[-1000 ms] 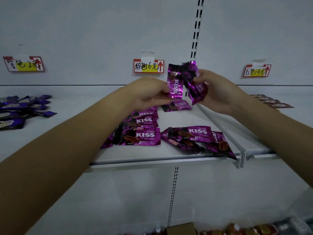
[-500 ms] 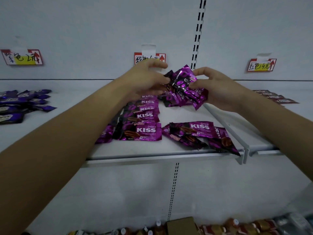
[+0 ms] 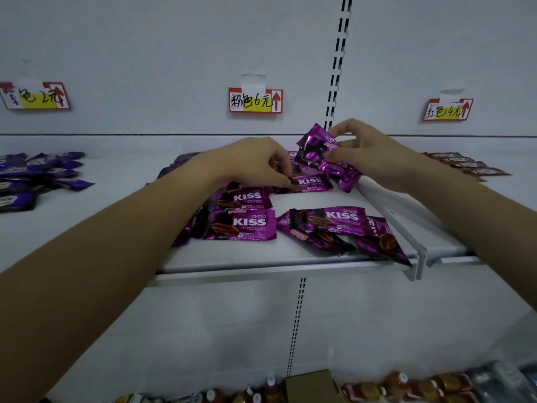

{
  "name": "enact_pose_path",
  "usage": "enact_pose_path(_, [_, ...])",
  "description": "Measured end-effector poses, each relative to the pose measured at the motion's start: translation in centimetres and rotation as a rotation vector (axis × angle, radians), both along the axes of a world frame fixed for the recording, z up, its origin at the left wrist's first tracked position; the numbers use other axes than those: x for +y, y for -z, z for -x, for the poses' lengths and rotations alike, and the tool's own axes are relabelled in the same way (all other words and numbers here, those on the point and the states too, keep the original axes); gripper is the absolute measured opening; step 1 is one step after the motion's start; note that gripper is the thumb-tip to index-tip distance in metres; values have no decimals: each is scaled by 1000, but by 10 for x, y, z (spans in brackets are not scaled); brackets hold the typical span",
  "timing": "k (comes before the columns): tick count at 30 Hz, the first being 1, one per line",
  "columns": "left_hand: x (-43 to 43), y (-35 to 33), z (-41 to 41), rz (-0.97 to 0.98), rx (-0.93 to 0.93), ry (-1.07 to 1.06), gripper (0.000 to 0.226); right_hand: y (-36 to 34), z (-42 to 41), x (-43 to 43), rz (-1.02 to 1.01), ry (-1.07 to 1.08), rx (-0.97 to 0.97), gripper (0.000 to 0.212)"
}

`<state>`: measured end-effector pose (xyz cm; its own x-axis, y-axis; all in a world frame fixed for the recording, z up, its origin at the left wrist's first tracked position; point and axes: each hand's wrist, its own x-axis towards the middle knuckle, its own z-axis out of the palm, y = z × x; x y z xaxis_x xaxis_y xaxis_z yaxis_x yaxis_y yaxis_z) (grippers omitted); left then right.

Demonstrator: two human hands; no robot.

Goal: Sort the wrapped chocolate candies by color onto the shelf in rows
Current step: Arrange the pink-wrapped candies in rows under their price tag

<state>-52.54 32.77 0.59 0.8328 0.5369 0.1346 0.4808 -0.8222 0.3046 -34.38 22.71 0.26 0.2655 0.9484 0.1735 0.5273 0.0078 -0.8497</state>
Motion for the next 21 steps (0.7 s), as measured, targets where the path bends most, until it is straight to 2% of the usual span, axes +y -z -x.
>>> enact_pose_path(4, [3,2,0,-103,32,64,31,-2,-6,5,-34,129,72,25])
enact_pose_path(7, [4,2,-1,-84,86,73,32,0,-10,9,42,166,104,22])
enact_pose_path(14, [4,-1,4,-118,79,87,35,0,-8,11,74,136,150,12])
enact_pose_path(19, [-2,-2,3,-66,63,127,23,0,-9,9,12,104,139,23])
enact_pose_path(21, [-4,-2,2,-54,2,85,24,-2,-8,7,-33,23,173,20])
